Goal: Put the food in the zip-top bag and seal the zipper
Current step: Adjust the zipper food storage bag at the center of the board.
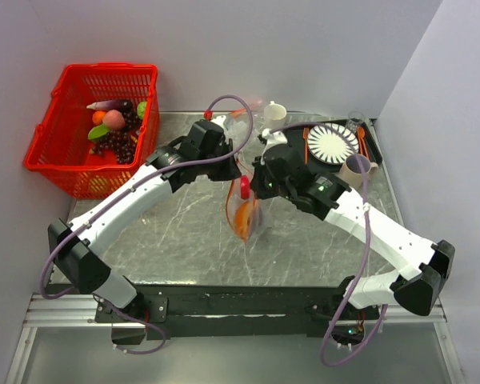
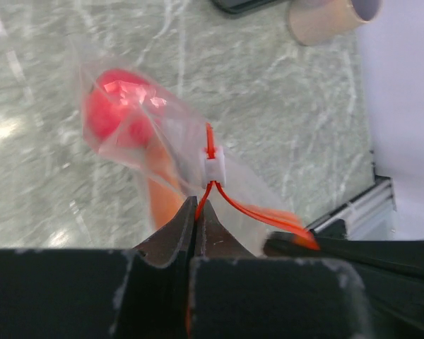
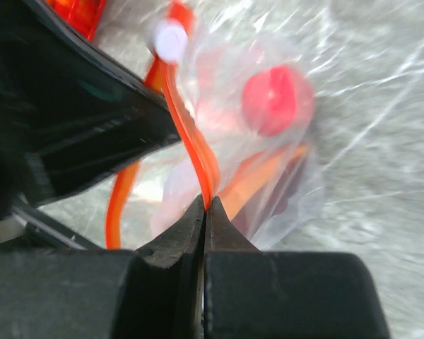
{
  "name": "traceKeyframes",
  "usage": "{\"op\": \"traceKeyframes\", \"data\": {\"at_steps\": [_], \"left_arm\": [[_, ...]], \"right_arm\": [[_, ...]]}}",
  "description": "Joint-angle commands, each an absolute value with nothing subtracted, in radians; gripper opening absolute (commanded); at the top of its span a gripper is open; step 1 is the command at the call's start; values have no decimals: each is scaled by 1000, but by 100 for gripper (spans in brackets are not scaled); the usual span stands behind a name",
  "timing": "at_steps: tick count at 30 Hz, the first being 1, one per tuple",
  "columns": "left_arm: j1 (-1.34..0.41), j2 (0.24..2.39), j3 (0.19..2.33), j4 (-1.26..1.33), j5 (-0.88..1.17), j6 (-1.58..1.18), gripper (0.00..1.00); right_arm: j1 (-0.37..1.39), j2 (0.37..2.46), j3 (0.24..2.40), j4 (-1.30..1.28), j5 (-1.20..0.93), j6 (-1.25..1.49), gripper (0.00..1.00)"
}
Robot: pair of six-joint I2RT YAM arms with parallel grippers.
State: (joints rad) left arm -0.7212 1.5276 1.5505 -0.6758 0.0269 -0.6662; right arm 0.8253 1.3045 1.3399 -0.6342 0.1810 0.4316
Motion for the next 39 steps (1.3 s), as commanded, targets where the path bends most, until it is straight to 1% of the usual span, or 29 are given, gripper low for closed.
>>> {"op": "traceKeyframes", "data": {"at_steps": [1,5,7,9,10,12,13,14,16,20,23,26,31,35,39], "left_arm": [[-721,1610,1601,-560,168,-673,1],[-726,1673,1654,-558,207,-667,1],[-719,1669,1646,-557,193,-663,2],[-703,1643,1608,-554,170,-657,11],[-693,1631,1594,-555,163,-650,27],[-658,1594,1559,-577,150,-644,39],[-646,1580,1548,-583,143,-634,60],[-628,1565,1530,-595,102,-629,73],[-612,1520,1516,-635,57,-608,92],[-543,1448,1496,-705,3,-569,99],[-468,1387,1508,-785,3,-520,99],[-373,1332,1532,-859,-52,-486,99],[-224,1221,1502,-847,-81,-425,99],[-92,1227,1499,-848,-71,-403,98],[-3,1227,1485,-795,-40,-388,98]], "right_arm": [[766,1244,1474,-775,281,367,0],[720,1209,1483,-787,270,364,0],[718,1195,1460,-752,220,368,0],[719,1216,1436,-720,166,376,0],[718,1230,1428,-710,152,379,0],[719,1279,1410,-683,106,385,0],[719,1296,1402,-669,92,390,0],[718,1310,1387,-645,81,390,0],[718,1350,1365,-611,52,396,0],[712,1417,1338,-539,3,403,0],[698,1453,1327,-503,-53,411,0],[695,1471,1333,-499,-58,407,0],[687,1485,1333,-488,-87,397,0],[687,1483,1324,-469,-127,400,0],[689,1482,1316,-477,-133,390,0]]}}
